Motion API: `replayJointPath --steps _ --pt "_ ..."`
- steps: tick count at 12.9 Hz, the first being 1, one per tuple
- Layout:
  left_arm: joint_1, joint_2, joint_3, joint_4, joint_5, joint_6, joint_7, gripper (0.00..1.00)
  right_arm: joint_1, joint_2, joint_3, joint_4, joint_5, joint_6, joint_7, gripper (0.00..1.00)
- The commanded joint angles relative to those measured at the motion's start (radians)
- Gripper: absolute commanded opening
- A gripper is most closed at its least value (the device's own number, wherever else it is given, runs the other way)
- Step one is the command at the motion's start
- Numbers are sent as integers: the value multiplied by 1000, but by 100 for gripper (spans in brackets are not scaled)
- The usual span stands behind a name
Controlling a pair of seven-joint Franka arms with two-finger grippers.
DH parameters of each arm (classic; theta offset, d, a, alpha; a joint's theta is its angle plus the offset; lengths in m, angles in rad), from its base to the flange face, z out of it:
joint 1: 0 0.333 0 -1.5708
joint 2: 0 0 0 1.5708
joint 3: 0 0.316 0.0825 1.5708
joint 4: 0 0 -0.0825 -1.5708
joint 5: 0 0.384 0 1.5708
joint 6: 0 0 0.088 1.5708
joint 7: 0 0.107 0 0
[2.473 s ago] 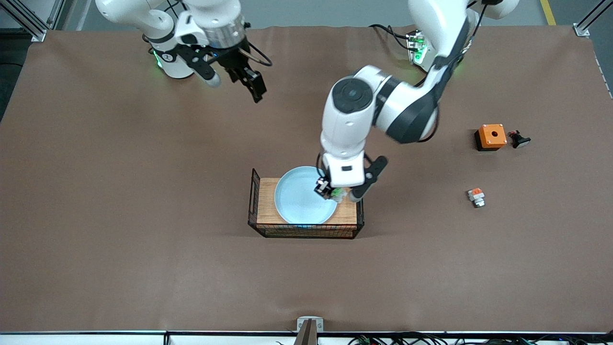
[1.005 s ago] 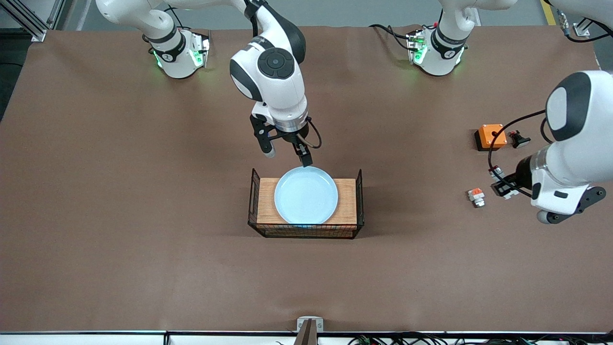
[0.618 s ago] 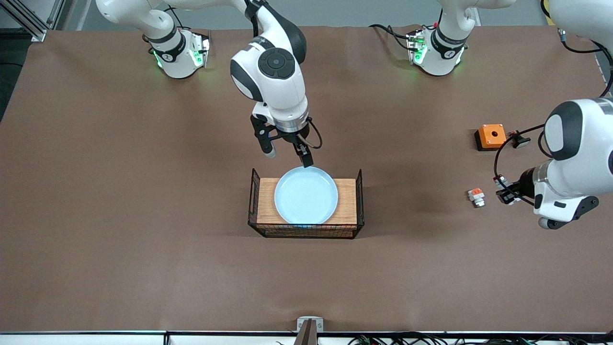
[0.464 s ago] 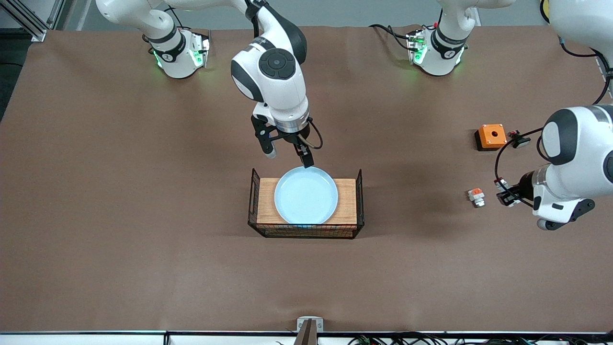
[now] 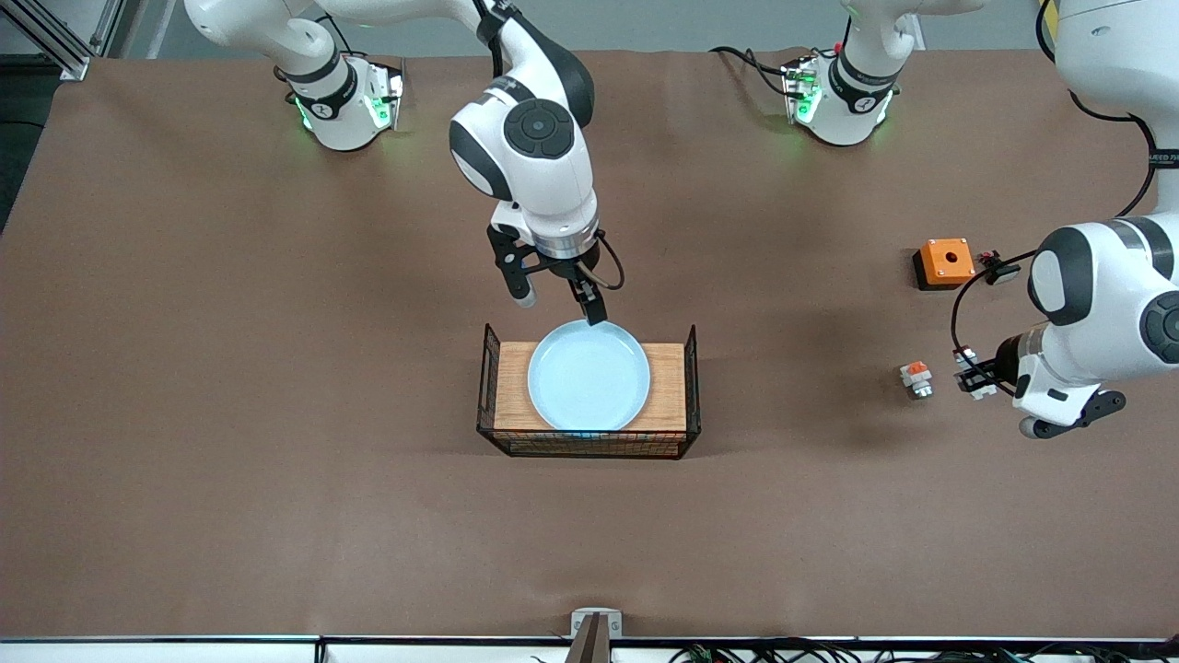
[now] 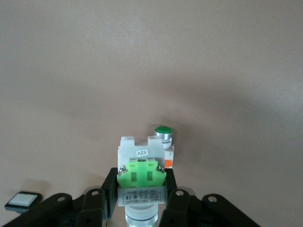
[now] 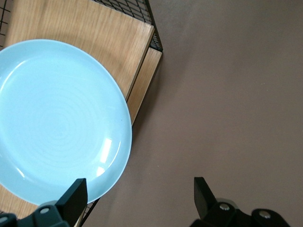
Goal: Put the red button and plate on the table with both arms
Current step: 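Place the green button on the table while the right gripper grips the plate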
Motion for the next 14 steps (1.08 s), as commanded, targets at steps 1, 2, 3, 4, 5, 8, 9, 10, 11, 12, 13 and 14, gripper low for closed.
replayJointPath --steps 1,2,3,4,5,8,9,10,11,12,13,14 --pt "10 -10 -4 -68 0 85 72 0 11 25 -8 32 2 0 14 97" --pt "27 -7 -4 -79 0 117 113 0 11 28 -8 32 2 3 14 94" --pt "45 9 -4 -77 0 128 155 0 9 30 -8 32 4 19 15 92" --pt "70 26 -4 -74 0 143 190 0 9 40 -8 32 4 25 15 88" --pt "91 39 -4 -77 0 174 212 0 8 42 -8 32 4 26 15 84" --pt "122 105 -4 -77 0 272 249 0 -11 68 -11 49 5 26 12 74" --pt "133 119 -6 -77 0 295 250 0 -17 80 -11 54 5 26 12 74" --pt "134 125 -6 -77 -1 305 250 1 -17 92 -11 57 5 28 14 73" --pt "134 135 -7 -76 -3 305 250 3 -18 97 -11 61 5 30 14 73" --pt "134 136 -7 -76 -9 305 250 4 -20 100 -11 61 5 34 14 71" --pt "137 141 -7 -74 -14 305 250 4 -17 106 -11 61 5 40 15 66" --pt "141 154 -9 -68 -15 311 249 5 -15 108 -12 61 5 39 17 57"
